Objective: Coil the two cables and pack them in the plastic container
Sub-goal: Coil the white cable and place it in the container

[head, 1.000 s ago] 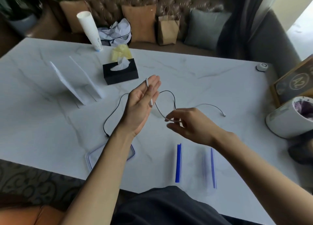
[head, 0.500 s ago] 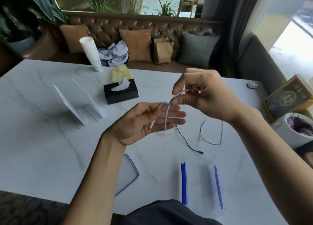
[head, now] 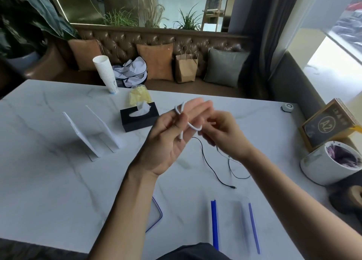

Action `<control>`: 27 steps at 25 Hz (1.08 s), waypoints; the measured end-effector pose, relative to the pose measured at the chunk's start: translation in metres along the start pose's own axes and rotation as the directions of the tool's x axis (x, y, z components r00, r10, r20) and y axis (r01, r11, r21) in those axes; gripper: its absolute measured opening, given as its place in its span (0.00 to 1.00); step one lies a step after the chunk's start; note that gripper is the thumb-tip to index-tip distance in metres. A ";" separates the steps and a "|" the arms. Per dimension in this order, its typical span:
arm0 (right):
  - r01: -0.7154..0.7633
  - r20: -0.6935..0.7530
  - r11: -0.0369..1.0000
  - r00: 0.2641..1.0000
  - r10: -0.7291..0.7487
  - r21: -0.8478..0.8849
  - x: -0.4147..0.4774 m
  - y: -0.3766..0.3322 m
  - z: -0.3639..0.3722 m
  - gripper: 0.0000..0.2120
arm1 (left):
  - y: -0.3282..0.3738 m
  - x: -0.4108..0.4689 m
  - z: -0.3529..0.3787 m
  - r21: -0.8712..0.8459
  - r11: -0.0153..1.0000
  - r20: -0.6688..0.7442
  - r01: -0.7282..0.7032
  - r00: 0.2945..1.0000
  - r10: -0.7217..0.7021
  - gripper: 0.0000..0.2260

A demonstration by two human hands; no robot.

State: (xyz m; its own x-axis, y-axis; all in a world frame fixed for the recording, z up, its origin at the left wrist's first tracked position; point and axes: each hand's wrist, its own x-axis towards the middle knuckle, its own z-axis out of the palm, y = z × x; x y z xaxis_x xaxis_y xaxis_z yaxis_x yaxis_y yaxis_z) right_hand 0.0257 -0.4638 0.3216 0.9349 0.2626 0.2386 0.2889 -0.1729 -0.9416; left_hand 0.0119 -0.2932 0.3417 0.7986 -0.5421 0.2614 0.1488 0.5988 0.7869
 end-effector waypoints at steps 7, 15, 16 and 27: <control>-0.051 0.185 0.881 0.970 0.155 -0.470 -0.024 0.009 -0.010 0.05 | 0.004 0.007 -0.026 0.258 0.966 -0.338 -0.020 0.935 0.110 0.17; 0.315 0.340 0.670 0.935 -0.098 -0.672 -0.015 -0.032 -0.031 0.07 | -0.008 0.024 -0.045 0.352 0.889 -0.432 0.292 0.893 -0.122 0.37; 0.348 0.332 0.659 0.930 -0.155 -0.667 -0.008 -0.041 -0.035 0.07 | -0.009 0.024 -0.045 0.324 0.873 -0.393 0.363 0.892 -0.225 0.42; 0.188 0.133 0.895 0.980 -0.146 -0.404 0.032 -0.056 -0.046 0.08 | 0.016 0.007 -0.006 0.346 0.794 0.153 0.499 0.805 -0.573 0.57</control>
State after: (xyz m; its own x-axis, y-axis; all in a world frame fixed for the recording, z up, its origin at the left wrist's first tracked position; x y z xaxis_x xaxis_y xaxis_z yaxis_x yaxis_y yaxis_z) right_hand 0.0487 -0.4896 0.3927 0.8472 0.4085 0.3397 0.5174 -0.4889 -0.7023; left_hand 0.0230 -0.2841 0.3524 0.4688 -0.8697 -0.1545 0.3148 0.0011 0.9492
